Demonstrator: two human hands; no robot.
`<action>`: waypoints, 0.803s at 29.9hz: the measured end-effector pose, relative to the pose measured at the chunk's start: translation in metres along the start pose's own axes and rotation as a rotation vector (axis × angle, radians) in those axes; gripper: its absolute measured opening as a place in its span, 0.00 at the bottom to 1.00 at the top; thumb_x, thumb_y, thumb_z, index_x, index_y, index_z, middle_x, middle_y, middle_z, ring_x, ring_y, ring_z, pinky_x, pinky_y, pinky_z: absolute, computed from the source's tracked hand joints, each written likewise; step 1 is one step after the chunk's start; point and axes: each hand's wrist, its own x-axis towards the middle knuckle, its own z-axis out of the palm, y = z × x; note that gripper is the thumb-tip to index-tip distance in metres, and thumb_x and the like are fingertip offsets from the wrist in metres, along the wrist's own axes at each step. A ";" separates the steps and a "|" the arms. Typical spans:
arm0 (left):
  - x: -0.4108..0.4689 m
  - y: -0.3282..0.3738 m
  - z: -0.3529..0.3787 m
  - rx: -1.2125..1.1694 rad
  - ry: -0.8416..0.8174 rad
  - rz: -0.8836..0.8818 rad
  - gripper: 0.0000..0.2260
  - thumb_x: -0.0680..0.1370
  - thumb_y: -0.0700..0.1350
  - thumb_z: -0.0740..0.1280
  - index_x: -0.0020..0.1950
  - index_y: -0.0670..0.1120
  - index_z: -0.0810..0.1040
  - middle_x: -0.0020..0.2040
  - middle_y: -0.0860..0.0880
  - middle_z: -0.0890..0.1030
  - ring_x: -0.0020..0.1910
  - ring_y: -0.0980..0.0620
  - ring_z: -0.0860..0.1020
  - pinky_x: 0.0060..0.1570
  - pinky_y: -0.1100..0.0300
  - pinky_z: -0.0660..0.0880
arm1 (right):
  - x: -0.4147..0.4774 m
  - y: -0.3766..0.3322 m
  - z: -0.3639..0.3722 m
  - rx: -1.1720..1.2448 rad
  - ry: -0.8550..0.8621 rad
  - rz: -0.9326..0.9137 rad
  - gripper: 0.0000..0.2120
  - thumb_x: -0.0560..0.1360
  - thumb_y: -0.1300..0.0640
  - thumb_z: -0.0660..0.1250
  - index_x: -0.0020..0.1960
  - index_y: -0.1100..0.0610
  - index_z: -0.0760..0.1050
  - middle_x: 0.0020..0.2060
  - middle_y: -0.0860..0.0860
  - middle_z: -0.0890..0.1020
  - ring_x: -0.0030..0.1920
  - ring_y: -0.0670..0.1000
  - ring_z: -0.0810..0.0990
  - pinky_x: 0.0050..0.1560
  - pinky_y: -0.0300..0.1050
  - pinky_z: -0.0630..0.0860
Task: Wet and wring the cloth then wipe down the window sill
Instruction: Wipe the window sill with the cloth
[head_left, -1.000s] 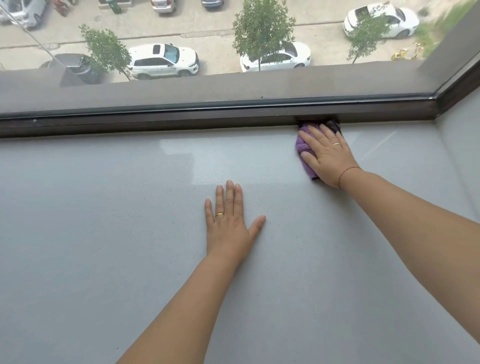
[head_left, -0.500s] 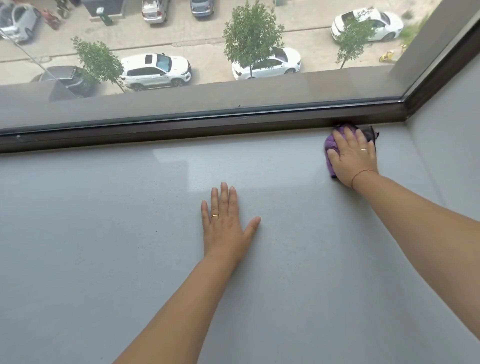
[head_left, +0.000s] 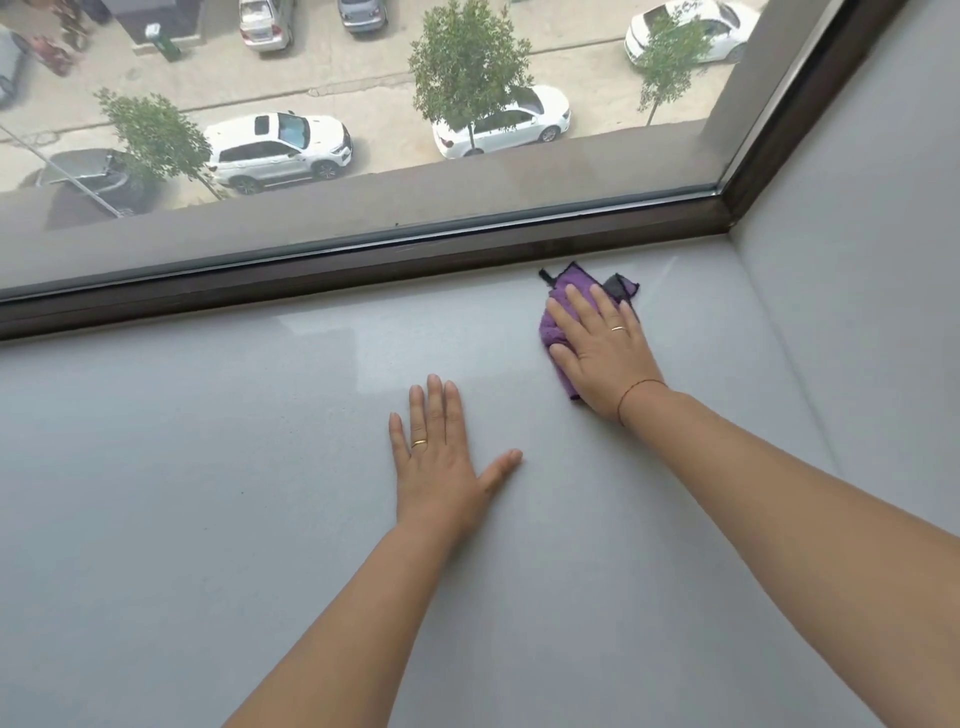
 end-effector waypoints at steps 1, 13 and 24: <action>0.000 0.001 0.000 -0.001 -0.002 -0.001 0.43 0.66 0.75 0.35 0.68 0.49 0.22 0.72 0.51 0.25 0.70 0.50 0.24 0.69 0.47 0.27 | -0.004 0.017 -0.002 0.009 0.005 0.070 0.26 0.81 0.44 0.47 0.77 0.45 0.46 0.78 0.46 0.45 0.77 0.51 0.42 0.74 0.51 0.39; -0.026 -0.009 -0.001 -0.067 0.109 -0.090 0.36 0.78 0.63 0.50 0.77 0.46 0.37 0.77 0.48 0.34 0.75 0.50 0.33 0.72 0.52 0.32 | -0.057 -0.080 0.025 0.006 -0.083 -0.213 0.27 0.81 0.44 0.47 0.77 0.44 0.41 0.77 0.46 0.41 0.76 0.52 0.36 0.72 0.53 0.32; -0.070 0.008 0.024 -0.050 0.049 -0.146 0.34 0.78 0.64 0.43 0.70 0.50 0.24 0.72 0.52 0.25 0.71 0.51 0.26 0.70 0.48 0.28 | -0.069 -0.025 0.014 0.054 -0.041 0.195 0.27 0.81 0.45 0.46 0.77 0.46 0.43 0.77 0.47 0.42 0.76 0.54 0.38 0.73 0.55 0.35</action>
